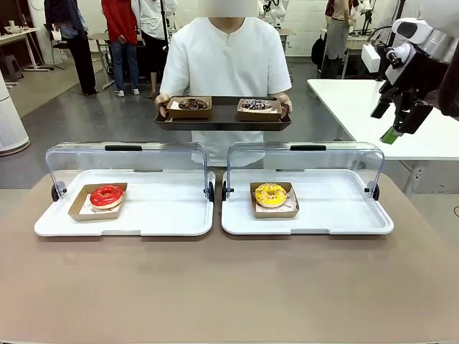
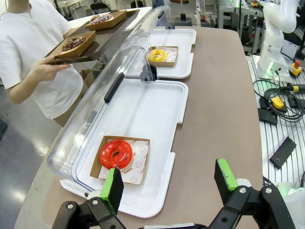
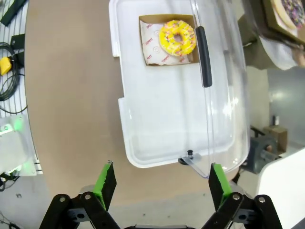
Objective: Provide the desired donut to the person.
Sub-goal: Place the picked Paper togo box onto the Handle tray extended by the person.
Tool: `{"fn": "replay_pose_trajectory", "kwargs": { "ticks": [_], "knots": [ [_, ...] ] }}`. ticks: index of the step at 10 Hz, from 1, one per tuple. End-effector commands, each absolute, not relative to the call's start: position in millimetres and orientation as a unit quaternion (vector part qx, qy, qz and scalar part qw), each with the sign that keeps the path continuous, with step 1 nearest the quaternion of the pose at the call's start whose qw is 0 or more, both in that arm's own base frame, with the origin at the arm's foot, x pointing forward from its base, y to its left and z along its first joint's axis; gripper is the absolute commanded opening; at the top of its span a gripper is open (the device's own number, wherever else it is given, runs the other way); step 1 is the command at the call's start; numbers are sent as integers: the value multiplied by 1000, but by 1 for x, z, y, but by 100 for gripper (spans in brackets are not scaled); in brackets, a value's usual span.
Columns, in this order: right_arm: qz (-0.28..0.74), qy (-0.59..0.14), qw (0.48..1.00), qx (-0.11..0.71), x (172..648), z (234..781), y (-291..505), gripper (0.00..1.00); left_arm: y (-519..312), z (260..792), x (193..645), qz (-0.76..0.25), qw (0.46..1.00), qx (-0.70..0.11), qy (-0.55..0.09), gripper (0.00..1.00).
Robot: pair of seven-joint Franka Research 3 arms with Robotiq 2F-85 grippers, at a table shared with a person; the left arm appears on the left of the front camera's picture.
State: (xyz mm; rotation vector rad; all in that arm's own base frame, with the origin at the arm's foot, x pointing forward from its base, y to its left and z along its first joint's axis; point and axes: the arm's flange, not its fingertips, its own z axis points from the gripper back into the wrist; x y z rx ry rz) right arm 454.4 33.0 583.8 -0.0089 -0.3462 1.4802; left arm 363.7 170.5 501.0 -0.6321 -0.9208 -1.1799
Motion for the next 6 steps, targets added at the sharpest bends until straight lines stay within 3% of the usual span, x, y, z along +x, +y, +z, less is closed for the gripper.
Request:
{"fn": "replay_pose_trajectory", "kwargs": {
  "ticks": [1,6],
  "knots": [
    [673,-157,723,-1,451,584,34,100,171,502,363,-527,683,-283,-420,100],
    [673,-157,723,-1,451,584,34,100,171,502,363,-527,683,-283,-420,100]
  ]
}}
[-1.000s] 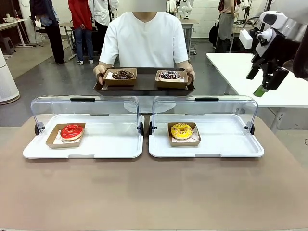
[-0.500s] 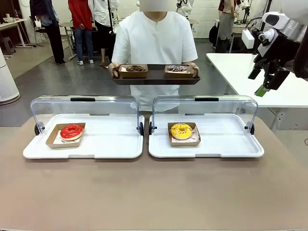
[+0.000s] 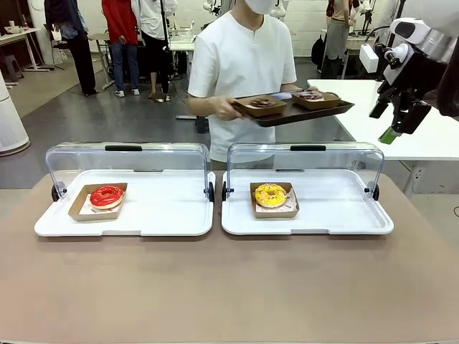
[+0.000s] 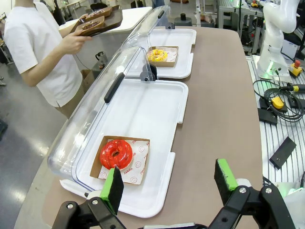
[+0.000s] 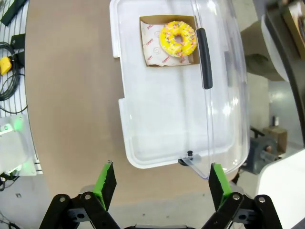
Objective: Provide the desired donut to the person.
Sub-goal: Place the picked Paper togo box onto the Handle tray extended by the person.
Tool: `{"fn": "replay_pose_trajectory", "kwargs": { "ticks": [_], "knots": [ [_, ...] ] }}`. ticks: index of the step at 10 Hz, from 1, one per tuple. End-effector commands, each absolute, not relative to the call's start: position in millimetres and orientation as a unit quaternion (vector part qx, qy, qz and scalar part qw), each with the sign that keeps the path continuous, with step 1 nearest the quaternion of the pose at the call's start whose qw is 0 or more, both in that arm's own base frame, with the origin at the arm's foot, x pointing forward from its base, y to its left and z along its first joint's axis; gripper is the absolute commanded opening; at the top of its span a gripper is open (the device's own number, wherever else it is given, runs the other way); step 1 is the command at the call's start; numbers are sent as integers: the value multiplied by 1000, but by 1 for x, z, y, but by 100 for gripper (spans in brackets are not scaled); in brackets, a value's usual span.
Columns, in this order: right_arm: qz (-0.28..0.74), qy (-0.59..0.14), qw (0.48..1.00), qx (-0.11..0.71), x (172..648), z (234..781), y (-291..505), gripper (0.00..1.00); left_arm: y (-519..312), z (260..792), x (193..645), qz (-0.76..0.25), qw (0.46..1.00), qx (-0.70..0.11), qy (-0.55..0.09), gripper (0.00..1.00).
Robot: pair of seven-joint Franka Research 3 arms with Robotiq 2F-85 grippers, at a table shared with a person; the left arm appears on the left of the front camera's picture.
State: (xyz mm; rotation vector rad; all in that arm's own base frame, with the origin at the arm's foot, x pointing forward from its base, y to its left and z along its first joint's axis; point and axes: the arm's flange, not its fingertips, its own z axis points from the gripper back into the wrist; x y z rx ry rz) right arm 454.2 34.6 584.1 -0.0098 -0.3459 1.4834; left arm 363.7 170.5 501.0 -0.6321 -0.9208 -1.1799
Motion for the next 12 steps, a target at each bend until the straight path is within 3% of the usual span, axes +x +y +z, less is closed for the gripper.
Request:
{"fn": "replay_pose_trajectory", "kwargs": {
  "ticks": [1,8,9,11,12],
  "knots": [
    [673,-157,723,-1,451,584,34,100,171,502,363,-527,683,-283,-420,100],
    [672,-157,724,-4,454,584,35,100,171,502,363,-527,683,-283,-420,100],
    [674,-237,692,99,431,591,7,100,171,502,363,-527,683,-283,-420,100],
    [624,-345,678,178,428,587,-47,100,171,502,363,-527,683,-283,-420,100],
    [609,-362,677,201,431,577,-74,100,171,502,363,-527,683,-283,-420,100]
  ]
}}
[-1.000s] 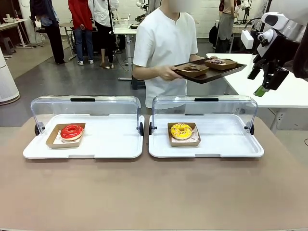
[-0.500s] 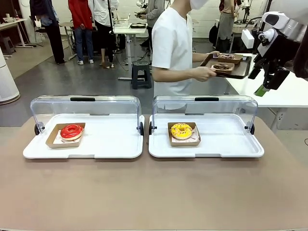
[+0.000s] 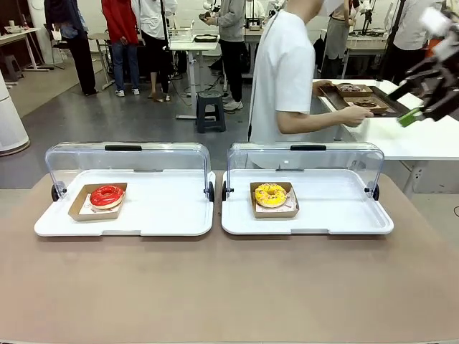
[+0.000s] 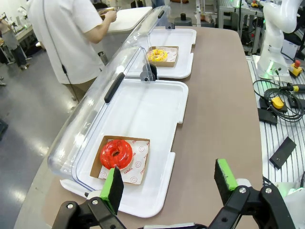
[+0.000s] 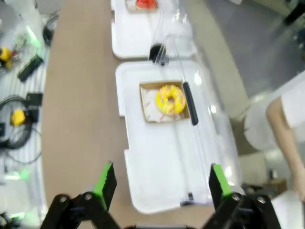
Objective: Provide the desired donut to the person.
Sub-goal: Place the picked Paper togo box onto the Handle tray extended by the person.
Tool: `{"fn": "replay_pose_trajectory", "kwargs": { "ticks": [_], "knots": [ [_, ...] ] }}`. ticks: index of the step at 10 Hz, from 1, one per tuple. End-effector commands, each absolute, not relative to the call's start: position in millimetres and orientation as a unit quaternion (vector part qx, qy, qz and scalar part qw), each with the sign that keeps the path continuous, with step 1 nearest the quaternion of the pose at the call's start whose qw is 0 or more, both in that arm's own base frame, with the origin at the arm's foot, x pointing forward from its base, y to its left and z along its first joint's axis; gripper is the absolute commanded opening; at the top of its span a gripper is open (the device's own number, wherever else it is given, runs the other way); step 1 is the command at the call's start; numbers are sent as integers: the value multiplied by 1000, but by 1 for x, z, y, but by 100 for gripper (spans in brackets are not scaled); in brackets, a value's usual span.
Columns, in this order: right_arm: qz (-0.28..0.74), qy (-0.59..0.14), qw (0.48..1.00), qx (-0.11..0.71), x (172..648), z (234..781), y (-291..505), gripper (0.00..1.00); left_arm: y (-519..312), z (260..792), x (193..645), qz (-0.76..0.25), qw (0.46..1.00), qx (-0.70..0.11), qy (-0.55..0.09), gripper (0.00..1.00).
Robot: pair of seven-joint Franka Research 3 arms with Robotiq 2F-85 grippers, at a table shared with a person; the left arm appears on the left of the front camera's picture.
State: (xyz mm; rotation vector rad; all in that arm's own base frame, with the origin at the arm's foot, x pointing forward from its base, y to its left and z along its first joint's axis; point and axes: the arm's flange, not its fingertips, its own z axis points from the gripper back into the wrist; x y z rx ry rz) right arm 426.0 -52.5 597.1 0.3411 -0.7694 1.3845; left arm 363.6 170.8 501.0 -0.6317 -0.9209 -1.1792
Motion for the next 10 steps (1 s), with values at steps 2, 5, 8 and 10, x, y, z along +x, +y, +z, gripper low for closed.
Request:
{"fn": "replay_pose_trajectory", "kwargs": {
  "ticks": [2,5,8,10],
  "knots": [
    [604,-384,643,271,433,549,-124,100,171,502,363,-527,683,-283,-420,100],
    [601,-379,639,294,449,511,-167,100,171,502,363,-527,683,-283,-420,100],
    [621,-366,617,316,450,488,-182,100,171,502,363,-527,683,-283,-420,100],
    [627,-357,613,321,449,486,-186,100,171,502,363,-527,683,-283,-420,100]
  ]
}}
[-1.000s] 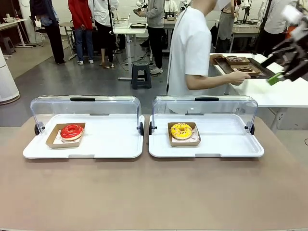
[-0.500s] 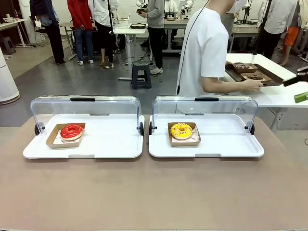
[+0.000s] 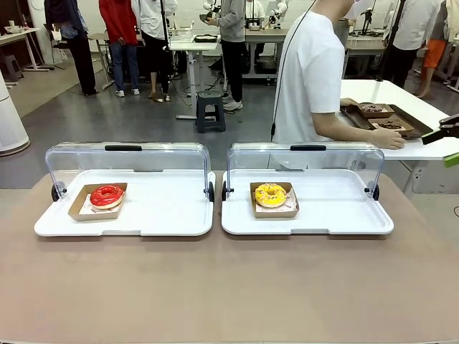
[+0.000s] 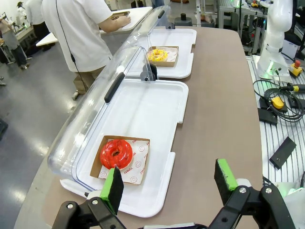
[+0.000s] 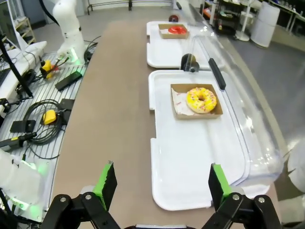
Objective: Provide the desired donut to the person.
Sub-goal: Place the picked Paper togo box onto the Handle tray extended by the person.
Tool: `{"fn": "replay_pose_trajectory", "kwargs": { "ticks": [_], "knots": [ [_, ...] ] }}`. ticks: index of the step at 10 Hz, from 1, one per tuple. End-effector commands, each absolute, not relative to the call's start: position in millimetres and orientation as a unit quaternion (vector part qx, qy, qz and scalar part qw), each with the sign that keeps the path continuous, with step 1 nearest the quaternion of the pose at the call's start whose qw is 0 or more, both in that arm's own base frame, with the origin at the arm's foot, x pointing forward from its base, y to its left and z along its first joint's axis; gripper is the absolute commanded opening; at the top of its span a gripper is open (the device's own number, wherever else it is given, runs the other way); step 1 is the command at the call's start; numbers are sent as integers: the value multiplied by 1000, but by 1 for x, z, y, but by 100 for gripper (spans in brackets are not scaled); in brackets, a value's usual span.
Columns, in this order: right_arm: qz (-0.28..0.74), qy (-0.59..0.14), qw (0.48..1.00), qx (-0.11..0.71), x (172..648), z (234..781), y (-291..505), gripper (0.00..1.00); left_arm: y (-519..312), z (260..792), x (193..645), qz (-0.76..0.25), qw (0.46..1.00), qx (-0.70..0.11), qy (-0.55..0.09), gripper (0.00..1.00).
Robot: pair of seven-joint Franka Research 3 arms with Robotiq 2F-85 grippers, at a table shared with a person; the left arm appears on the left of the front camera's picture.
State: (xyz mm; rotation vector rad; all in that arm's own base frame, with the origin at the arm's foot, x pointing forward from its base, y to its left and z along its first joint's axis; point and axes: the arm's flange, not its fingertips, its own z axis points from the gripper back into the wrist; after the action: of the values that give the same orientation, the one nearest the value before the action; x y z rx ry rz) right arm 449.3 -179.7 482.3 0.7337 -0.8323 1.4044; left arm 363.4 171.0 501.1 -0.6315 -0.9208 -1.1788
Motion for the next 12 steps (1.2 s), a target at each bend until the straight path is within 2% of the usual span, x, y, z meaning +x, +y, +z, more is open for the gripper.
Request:
{"fn": "replay_pose_trajectory", "kwargs": {
  "ticks": [1,4,6,10,11,12],
  "knots": [
    [626,-360,612,322,450,486,-185,100,171,502,363,-527,683,-283,-420,100],
    [627,-364,606,327,449,486,-186,100,171,502,363,-527,683,-283,-420,100],
    [637,-384,578,337,448,487,-187,100,171,502,363,-527,683,-283,-420,100],
    [637,-377,586,331,447,487,-187,100,171,502,363,-527,683,-283,-420,100],
    [626,-361,623,299,447,488,-181,100,171,502,363,-527,683,-283,-420,100],
    [633,-375,592,329,441,487,-184,100,171,502,363,-527,683,-283,-420,100]
  ]
}}
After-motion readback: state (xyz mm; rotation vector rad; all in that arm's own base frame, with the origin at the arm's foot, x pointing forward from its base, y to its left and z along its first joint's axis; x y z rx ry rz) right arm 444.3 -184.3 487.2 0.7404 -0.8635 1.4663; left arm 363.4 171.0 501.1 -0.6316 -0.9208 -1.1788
